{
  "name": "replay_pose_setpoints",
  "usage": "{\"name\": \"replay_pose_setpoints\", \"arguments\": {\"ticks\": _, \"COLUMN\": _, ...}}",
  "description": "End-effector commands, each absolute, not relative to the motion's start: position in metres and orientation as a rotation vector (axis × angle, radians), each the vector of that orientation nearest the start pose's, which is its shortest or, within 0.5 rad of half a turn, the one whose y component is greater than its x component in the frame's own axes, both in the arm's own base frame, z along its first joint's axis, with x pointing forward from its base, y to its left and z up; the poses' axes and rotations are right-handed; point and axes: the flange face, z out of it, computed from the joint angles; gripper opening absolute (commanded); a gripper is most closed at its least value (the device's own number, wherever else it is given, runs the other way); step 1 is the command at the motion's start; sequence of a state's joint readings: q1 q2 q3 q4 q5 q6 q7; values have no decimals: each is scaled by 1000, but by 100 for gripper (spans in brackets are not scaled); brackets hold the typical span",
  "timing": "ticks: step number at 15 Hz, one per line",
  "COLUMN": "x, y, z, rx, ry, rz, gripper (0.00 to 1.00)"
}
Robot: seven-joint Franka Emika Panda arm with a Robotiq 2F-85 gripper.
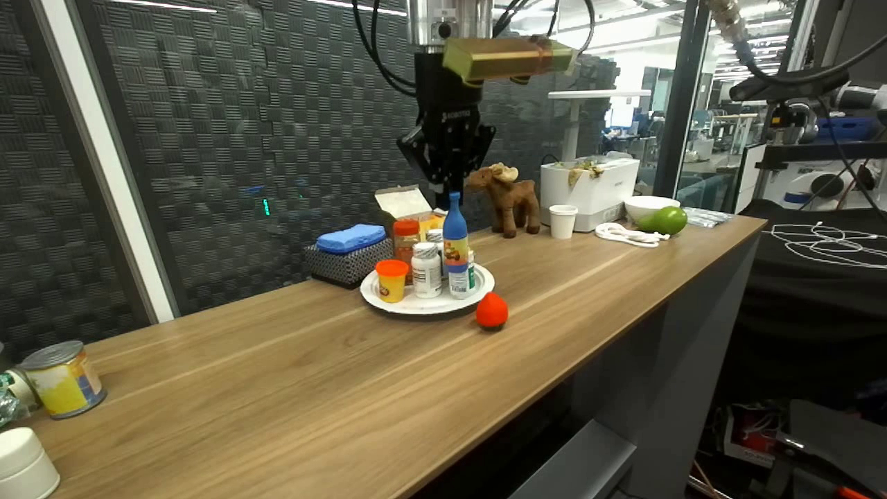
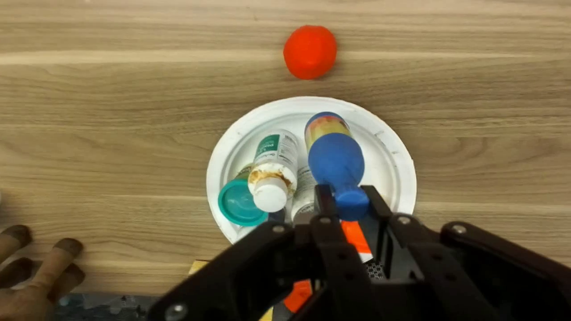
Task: Pick up the bottles and small containers from the table and put them on the white plate.
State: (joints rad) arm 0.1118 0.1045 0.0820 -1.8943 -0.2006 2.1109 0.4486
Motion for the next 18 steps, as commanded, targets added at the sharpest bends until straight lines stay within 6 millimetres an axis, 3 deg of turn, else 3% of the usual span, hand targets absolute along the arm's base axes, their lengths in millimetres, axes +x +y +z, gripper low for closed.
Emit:
{"name": "replay_pose_setpoints", "arguments": {"ticks": 1, "x": 609, "y": 122, "z": 440, "rx": -3189, "ry": 162, "rz": -365, "gripper": 5}}
{"name": "replay_pose_setpoints", "arguments": {"ticks": 9, "x": 630, "y": 140, "z": 396, "rx": -3187, "ry": 4, "rz": -466, "gripper": 6}}
{"name": "replay_pose_setpoints", "arguments": {"ticks": 18, "x": 637, "y": 136, "z": 383, "rx": -3222, "ry": -68, "rz": -486, "gripper": 6}}
